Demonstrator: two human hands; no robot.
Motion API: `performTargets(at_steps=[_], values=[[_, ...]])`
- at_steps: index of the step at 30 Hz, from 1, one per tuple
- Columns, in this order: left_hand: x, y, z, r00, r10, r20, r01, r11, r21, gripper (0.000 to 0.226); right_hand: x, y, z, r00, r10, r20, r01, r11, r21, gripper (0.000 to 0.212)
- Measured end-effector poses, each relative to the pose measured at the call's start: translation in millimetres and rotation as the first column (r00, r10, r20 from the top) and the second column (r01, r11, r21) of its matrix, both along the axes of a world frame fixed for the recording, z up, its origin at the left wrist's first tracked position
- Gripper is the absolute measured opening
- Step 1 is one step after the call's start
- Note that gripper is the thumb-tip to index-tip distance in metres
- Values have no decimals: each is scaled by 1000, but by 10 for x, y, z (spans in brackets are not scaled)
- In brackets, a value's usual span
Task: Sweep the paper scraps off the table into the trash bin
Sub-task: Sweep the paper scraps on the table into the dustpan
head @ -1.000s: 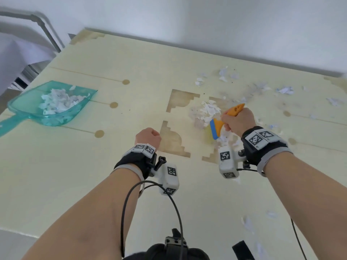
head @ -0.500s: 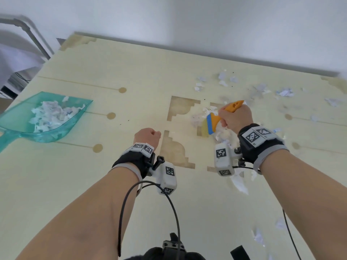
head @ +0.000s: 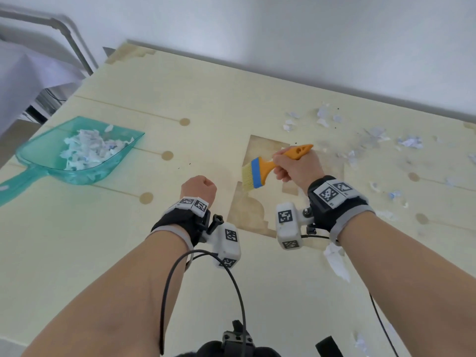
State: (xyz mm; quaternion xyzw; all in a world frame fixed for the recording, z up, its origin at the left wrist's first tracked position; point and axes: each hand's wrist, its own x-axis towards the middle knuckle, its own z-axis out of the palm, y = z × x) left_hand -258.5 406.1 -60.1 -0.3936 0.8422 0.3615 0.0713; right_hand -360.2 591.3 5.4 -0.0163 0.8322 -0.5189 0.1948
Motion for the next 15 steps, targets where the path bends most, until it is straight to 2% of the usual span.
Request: performTargets(at_steps=[2, 4, 6, 7, 9, 12, 15], values=[[-9, -24, -1, 1000, -22, -8, 23, 1000, 8, 23, 79, -147, -85, 996, 55, 64, -57, 997, 41, 6], [-4, -84, -10, 999, -40, -9, 40, 999, 25, 19, 50, -141, -105, 998, -24, 64, 11, 979, 203, 12], [6, -200, -12, 999, -36, -12, 36, 999, 33, 9, -33, -34, -43, 992, -125, -10, 119, 915, 387, 26], [14, -265, -5, 999, -30, -11, 31, 999, 31, 2, -52, 12, 3, 987, -150, -62, 162, 890, 426, 31], [26, -370, 9, 1000, -22, -17, 23, 999, 30, 10, -51, -15, 74, 976, -182, -120, 213, 910, 355, 30], [62, -502, 80, 998, -60, -34, 61, 998, 24, 17, 51, -322, 122, 970, -238, -41, 241, 966, 98, 18], [158, -771, 173, 997, -65, -47, 65, 998, -11, 17, 147, -665, 136, 982, -187, -27, 189, 980, 69, 18]])
